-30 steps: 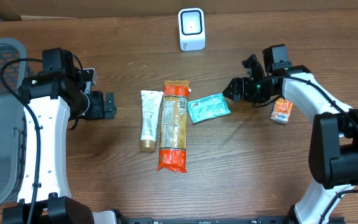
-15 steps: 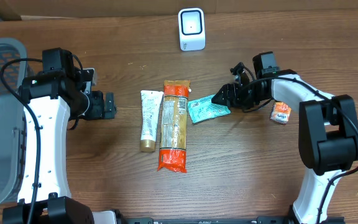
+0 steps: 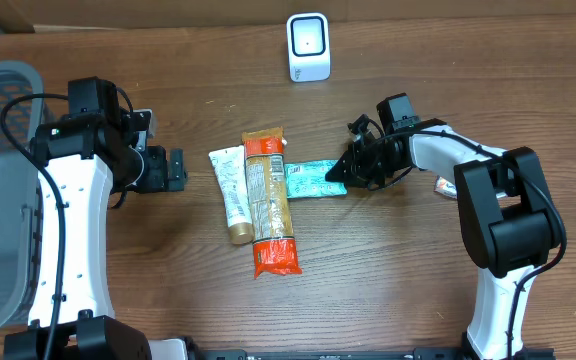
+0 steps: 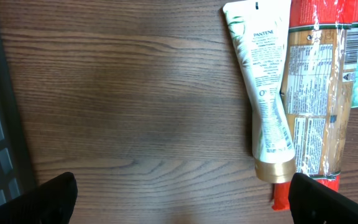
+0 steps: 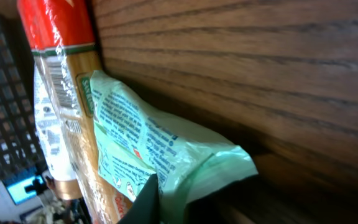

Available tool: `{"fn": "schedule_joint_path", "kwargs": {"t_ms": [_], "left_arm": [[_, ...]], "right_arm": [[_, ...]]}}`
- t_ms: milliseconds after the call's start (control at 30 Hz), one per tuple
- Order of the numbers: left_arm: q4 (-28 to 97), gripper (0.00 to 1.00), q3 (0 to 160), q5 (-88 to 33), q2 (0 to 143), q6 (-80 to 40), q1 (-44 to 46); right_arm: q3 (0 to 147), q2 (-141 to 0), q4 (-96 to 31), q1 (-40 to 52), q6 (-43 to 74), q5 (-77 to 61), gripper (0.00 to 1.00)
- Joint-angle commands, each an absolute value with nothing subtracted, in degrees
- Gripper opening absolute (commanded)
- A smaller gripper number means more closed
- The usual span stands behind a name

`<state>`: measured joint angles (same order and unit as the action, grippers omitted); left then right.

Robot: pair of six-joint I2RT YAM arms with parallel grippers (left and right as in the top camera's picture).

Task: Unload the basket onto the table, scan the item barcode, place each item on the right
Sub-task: 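Grasp the green packet and pull it right with the right gripper, then lift the green packet up toward the scanner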

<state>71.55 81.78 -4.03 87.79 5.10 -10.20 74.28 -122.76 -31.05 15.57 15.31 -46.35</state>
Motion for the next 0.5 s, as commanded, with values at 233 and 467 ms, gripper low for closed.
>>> {"fn": "schedule_joint_path", "kwargs": {"t_ms": [233, 467], "left_arm": [[71.53, 1.00, 81.78, -4.01, 87.90, 6.22, -10.09], [71.53, 0.99, 81.78, -4.01, 87.90, 6.20, -10.09]], "right_arm": [[73.97, -118.87, -34.35, 11.35, 10.63, -50.43, 0.04], [74.00, -104.18, -38.22, 10.96, 8.23, -48.05, 0.04]]}}
